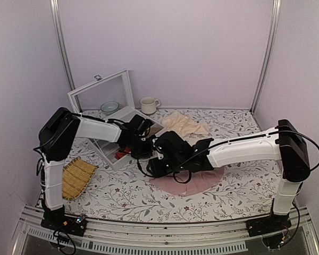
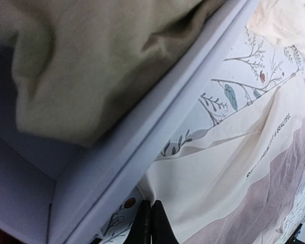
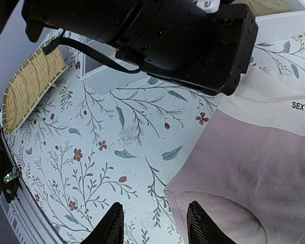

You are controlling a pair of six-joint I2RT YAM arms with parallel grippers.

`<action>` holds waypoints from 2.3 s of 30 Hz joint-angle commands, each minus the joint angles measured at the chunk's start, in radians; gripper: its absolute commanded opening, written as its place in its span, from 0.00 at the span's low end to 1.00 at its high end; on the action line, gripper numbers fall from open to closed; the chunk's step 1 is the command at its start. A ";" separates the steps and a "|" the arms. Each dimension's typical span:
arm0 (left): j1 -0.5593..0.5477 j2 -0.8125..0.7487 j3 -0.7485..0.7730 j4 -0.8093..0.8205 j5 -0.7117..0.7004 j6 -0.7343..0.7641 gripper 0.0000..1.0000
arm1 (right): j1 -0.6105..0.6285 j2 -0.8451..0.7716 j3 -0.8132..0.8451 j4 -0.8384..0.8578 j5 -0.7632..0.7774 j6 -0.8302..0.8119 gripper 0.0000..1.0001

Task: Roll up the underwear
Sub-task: Pick up the underwear from the center of the board.

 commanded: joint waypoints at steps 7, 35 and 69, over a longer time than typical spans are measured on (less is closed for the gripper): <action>0.009 -0.038 -0.080 0.004 0.012 0.023 0.00 | 0.028 0.209 0.059 0.029 -0.015 0.017 0.45; 0.021 -0.050 -0.105 0.023 0.026 0.027 0.00 | 0.028 0.381 0.124 -0.045 0.024 0.091 0.16; 0.002 -0.334 -0.126 -0.030 0.043 -0.047 0.00 | 0.045 -0.056 -0.024 0.015 -0.100 0.033 0.00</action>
